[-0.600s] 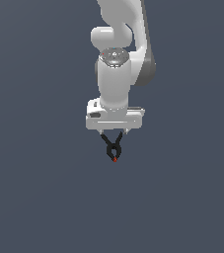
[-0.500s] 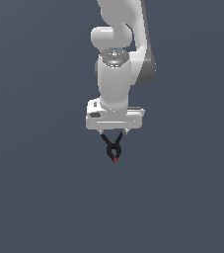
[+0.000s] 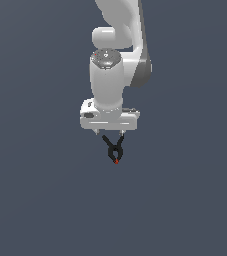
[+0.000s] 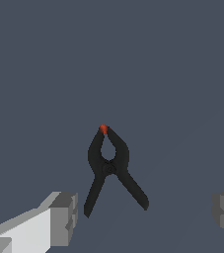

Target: Pick up the object and move it to a goal position.

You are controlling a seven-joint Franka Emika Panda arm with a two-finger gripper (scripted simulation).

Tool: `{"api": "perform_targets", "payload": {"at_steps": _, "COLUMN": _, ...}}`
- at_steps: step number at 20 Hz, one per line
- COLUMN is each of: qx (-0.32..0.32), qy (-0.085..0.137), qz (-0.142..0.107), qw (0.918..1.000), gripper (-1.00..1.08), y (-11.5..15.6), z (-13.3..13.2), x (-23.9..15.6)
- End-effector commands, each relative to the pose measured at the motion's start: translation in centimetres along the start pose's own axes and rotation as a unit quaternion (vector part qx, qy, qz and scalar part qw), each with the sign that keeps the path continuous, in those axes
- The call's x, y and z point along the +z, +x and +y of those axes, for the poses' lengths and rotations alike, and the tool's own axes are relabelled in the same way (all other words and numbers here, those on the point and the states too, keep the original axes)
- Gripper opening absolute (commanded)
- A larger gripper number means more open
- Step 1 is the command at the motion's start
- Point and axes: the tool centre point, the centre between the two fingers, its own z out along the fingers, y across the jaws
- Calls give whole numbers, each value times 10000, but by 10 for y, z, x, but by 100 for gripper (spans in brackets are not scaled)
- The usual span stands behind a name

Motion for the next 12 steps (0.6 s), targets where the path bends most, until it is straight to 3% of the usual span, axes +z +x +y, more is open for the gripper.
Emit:
{"api": "perform_targets", "payload": {"at_steps": 1, "qx": 3, "qy": 0, "qz": -5, "qw": 10000, "gripper": 100, "y": 0, "z": 0, "x": 0}}
{"api": "perform_targets", "payload": {"at_steps": 12, "qx": -206, "qy": -14, "qz": -12, "qw": 9998, "gripper": 100, "y": -6, "z": -6, "x": 36}}
